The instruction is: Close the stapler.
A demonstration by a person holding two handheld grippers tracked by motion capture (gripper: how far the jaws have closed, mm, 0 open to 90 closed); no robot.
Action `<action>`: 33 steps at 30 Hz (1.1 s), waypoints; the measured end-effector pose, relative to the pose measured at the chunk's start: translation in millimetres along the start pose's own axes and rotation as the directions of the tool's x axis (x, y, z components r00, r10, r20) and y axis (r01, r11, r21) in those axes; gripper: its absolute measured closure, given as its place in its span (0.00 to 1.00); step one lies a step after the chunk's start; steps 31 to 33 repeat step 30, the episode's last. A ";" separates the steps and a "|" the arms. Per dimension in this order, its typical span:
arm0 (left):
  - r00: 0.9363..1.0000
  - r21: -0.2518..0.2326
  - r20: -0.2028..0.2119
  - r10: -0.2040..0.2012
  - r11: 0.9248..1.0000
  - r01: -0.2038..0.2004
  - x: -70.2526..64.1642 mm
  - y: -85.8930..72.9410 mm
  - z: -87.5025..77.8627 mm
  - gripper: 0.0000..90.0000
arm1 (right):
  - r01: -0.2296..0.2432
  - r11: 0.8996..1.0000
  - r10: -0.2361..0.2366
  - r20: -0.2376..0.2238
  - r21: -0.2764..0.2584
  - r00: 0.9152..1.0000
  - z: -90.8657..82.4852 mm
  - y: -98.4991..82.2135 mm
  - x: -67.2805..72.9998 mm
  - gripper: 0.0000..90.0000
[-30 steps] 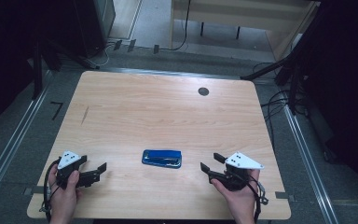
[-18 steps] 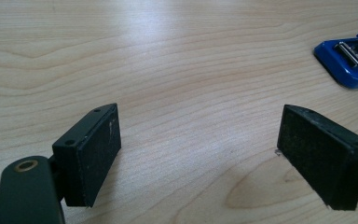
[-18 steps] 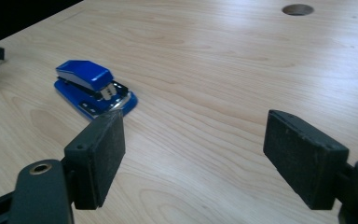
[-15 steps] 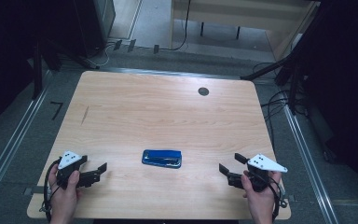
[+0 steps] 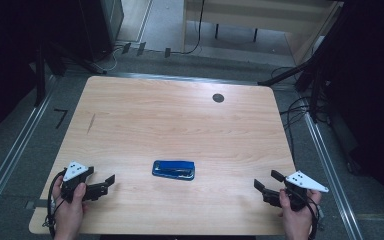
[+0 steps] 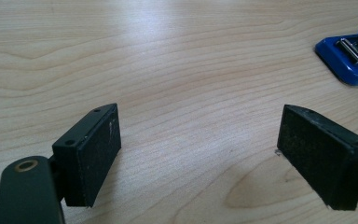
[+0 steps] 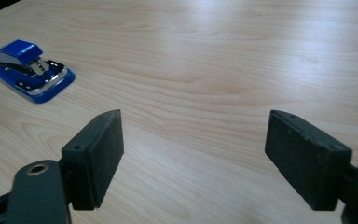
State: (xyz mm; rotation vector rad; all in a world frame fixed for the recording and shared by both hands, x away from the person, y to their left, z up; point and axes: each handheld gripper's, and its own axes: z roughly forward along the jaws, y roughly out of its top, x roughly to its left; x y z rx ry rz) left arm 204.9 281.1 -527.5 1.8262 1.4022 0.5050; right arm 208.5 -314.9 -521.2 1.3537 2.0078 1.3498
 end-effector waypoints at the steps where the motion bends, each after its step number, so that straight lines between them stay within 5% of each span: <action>1: 1.000 0.000 0.001 -0.002 1.000 0.002 0.0 0.0 0.1 0.15 | 0.002 1.000 -0.002 0.002 0.001 1.000 -1.7 -1.6 -3.0 0.20; 6: 1.000 -0.004 -0.005 -0.005 1.000 0.005 0.3 -0.1 -0.3 0.15 | -0.039 0.999 0.039 -0.025 -0.010 0.999 -8.7 -14.4 -24.5 0.14; 11: 1.000 -0.003 -0.002 -0.013 1.000 0.013 0.7 -0.4 -0.8 0.15 | -0.027 1.000 0.028 -0.011 0.014 1.000 -15.1 -24.1 -38.0 0.00; 15: 1.000 -0.008 -0.003 -0.016 1.000 0.016 1.1 -0.6 -1.1 0.15 | -0.043 0.998 0.043 0.019 0.040 0.999 -13.7 -31.0 -45.2 0.00; 33: 1.000 0.001 -0.007 -0.015 1.000 0.015 0.7 -0.2 -0.3 0.15 | -0.043 0.996 0.038 0.067 0.072 0.997 -10.9 -31.5 -45.0 0.00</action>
